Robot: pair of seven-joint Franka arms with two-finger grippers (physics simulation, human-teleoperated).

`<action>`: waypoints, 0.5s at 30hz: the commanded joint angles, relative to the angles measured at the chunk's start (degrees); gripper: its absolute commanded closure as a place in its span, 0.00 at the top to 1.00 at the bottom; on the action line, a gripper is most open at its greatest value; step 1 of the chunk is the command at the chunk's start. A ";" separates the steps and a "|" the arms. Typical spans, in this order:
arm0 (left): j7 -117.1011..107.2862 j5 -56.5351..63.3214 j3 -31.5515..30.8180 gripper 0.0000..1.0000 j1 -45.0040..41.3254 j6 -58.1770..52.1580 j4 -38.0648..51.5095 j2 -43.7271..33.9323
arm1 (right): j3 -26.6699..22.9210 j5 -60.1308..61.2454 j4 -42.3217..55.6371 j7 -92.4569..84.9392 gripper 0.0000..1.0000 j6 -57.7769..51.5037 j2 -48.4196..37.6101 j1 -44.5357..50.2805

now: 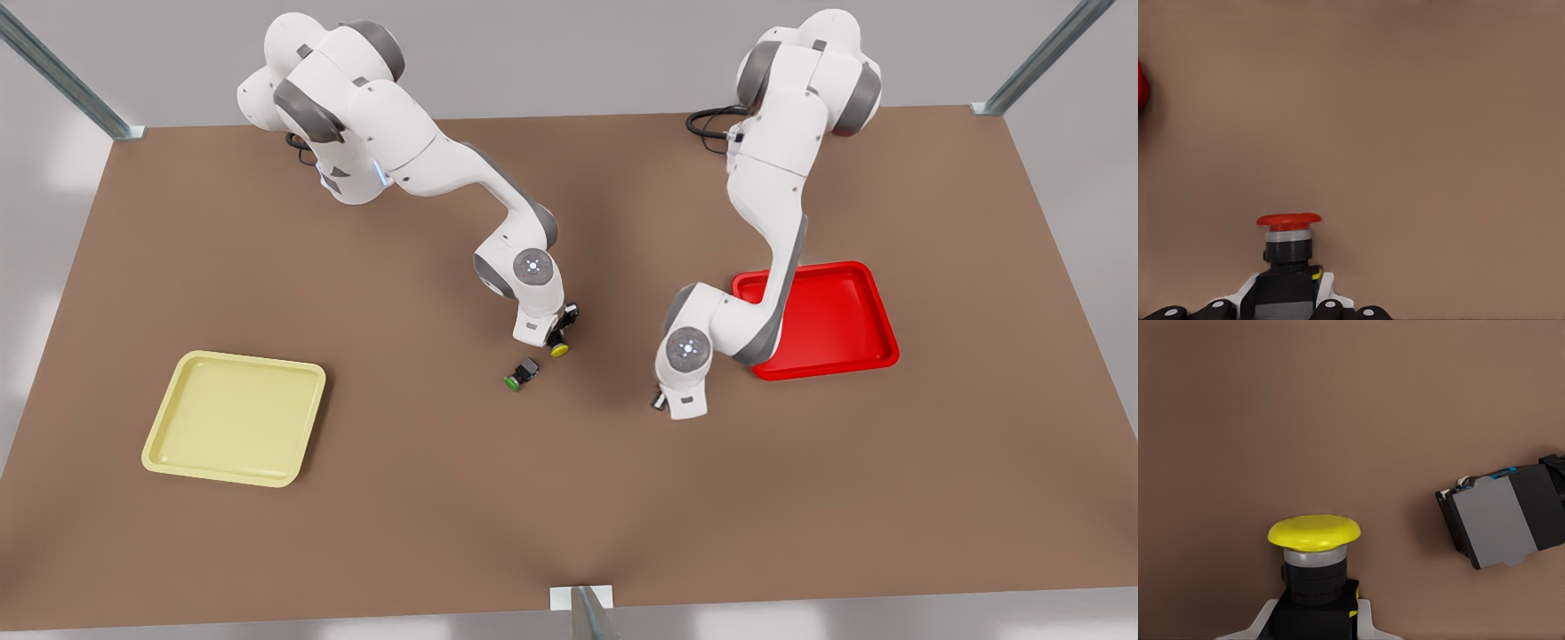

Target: Place the switches on the corresponding trays according to their colors

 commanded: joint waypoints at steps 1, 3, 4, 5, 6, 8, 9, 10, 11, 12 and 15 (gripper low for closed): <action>0.79 0.00 0.34 0.53 -0.01 0.02 -0.74 -0.57 | -0.01 -0.19 0.04 0.15 0.48 -0.02 0.00 0.00; 5.10 0.00 2.89 0.53 -0.01 0.19 -5.75 -3.91 | -0.01 -0.19 -0.04 0.06 0.46 -0.11 -0.09 0.00; 7.20 -0.09 4.21 0.53 -0.01 0.37 -8.65 -6.11 | -0.01 -0.19 -0.04 0.06 0.48 -0.11 -0.18 0.00; 8.97 -0.09 5.35 0.53 -0.01 0.46 -11.73 -8.48 | -0.01 -0.19 0.04 -0.03 0.48 -0.11 -0.27 0.00; 10.63 -0.01 6.58 0.53 -0.01 0.46 -14.63 -10.68 | -0.27 -0.19 -0.04 -0.20 0.49 -0.29 -0.62 0.00; 13.18 -0.09 8.34 0.53 -0.09 0.81 -19.28 -13.84 | -0.36 -0.28 -0.48 -0.20 0.49 -0.72 -2.02 0.00; 16.52 -0.01 10.54 0.53 -0.09 3.53 -23.95 -16.13 | -0.36 -0.28 -0.57 -0.29 0.49 -3.19 -4.04 -0.17; 18.28 -0.09 12.29 0.53 -0.09 3.79 -25.88 -17.19 | -0.71 -0.36 -1.45 -1.25 0.50 -4.86 -5.98 -0.87; 20.56 0.00 14.05 0.53 -0.18 6.16 -29.92 -19.03 | -1.68 -0.36 -2.15 -1.69 0.50 -5.47 -7.56 -0.87; 23.03 0.00 15.98 0.53 -0.18 8.01 -32.91 -20.09 | -2.64 -0.36 -2.77 -3.36 0.51 -6.00 -8.61 -0.96; 31.46 0.00 21.87 0.53 -0.18 8.72 -37.48 -22.73 | -3.17 -0.36 -4.96 -10.30 0.52 -11.19 -13.80 -5.88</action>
